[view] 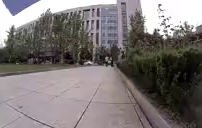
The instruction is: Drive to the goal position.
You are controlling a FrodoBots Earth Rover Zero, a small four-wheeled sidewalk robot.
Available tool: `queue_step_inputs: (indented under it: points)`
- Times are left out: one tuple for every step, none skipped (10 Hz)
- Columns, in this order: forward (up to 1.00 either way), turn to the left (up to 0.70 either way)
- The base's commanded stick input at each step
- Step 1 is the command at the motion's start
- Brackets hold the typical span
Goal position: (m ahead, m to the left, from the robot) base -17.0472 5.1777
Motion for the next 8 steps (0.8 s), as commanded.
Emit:
queue_step_inputs:
  points:
    - [0.00,0.45]
    - [0.00,0.45]
    - [0.00,0.45]
    - [0.00,0.45]
    - [0.00,0.45]
    - [0.00,0.45]
    - [0.00,0.45]
    - [0.00,0.45]
